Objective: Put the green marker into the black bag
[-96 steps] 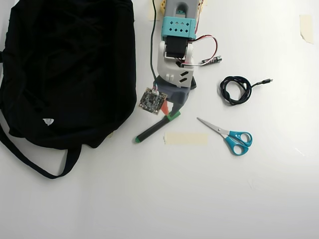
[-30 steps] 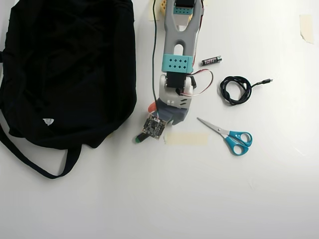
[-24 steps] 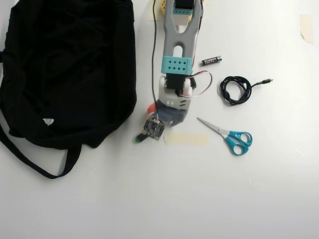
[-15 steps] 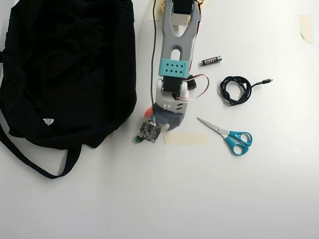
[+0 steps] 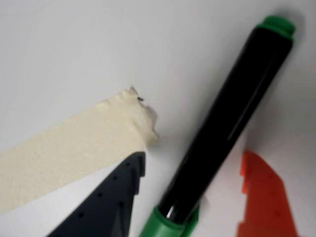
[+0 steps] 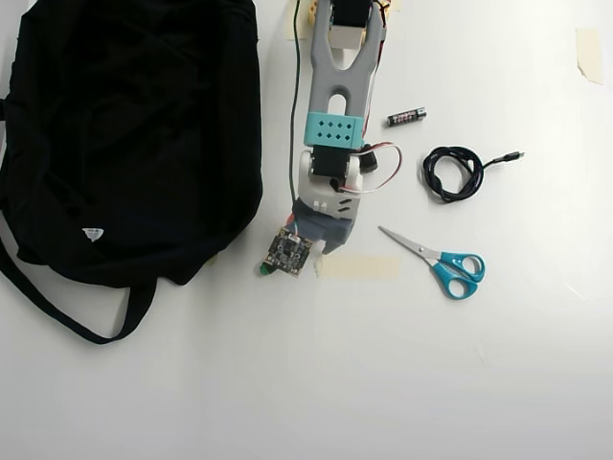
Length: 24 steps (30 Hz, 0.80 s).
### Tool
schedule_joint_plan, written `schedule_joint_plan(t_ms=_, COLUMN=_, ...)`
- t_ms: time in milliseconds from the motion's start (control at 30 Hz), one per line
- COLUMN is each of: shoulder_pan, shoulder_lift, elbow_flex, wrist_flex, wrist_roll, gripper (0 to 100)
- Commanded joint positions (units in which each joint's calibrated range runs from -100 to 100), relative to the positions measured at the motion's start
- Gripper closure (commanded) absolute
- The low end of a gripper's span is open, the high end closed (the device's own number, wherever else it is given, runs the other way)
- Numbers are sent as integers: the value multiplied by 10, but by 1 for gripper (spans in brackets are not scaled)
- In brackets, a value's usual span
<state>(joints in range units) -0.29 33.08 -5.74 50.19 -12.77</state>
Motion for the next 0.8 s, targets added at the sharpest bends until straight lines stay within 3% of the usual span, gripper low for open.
schedule_joint_plan(t_ms=0, shoulder_pan=-5, shoulder_lift=1, elbow_flex=4, wrist_flex=5, wrist_roll=3, gripper=76)
schedule_joint_plan(t_ms=467, shoulder_pan=-15, shoulder_lift=-11, elbow_flex=-4, wrist_flex=129, wrist_roll=2, gripper=75)
schedule_joint_plan(t_ms=767, shoulder_pan=-25, shoulder_lift=-11, elbow_flex=-13, wrist_flex=150, wrist_roll=-1, gripper=76)
